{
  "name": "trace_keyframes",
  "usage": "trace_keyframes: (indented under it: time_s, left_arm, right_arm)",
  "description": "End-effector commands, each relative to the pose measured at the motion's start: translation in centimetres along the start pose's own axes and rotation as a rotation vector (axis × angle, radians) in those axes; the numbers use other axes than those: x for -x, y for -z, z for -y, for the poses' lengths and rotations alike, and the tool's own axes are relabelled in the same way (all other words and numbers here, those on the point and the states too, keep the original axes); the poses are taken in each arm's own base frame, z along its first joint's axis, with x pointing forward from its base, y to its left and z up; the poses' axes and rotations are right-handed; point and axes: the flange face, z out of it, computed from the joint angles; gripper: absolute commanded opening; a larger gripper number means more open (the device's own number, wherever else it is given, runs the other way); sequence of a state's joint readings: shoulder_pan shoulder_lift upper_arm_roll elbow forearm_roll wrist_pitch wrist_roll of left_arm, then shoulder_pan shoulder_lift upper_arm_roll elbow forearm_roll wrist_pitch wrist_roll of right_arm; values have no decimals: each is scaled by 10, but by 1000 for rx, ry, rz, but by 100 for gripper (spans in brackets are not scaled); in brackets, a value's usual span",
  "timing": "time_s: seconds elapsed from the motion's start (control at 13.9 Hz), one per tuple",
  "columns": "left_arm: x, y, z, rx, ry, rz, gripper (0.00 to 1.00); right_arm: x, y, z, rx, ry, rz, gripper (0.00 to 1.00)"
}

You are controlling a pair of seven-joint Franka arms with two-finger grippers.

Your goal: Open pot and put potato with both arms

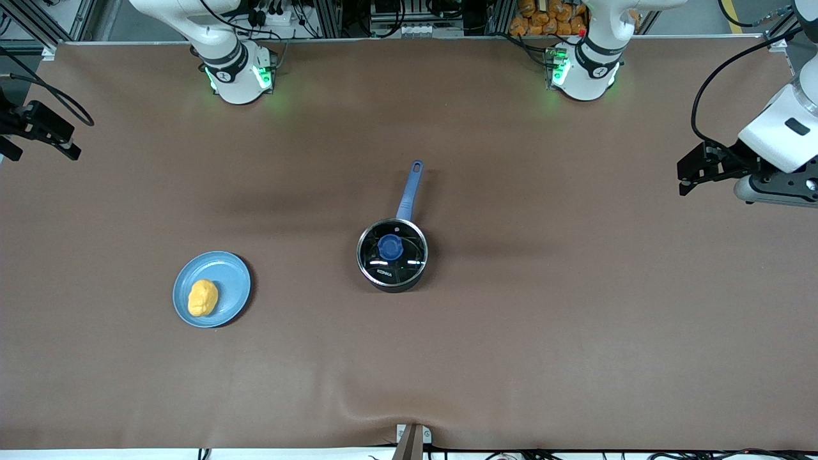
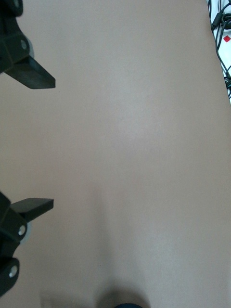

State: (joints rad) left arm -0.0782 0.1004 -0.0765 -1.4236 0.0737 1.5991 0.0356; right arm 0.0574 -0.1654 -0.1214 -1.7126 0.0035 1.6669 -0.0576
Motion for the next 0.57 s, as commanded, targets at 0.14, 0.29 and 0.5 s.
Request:
trace_keyframes:
  time_s: [0.14,0.29,0.5]
  left_arm:
    - [6,5,-4,0,40,-2,100]
    - [5,5,-10,3,91,-3,100]
    - [5,8,-21,30,143,-5,100]
  right_arm:
    - [5,-2,-1,-1,8,-5,100]
    - [1,-7,0,2,10,-3,100]
    - [-21,-46,0,7,7,29,100]
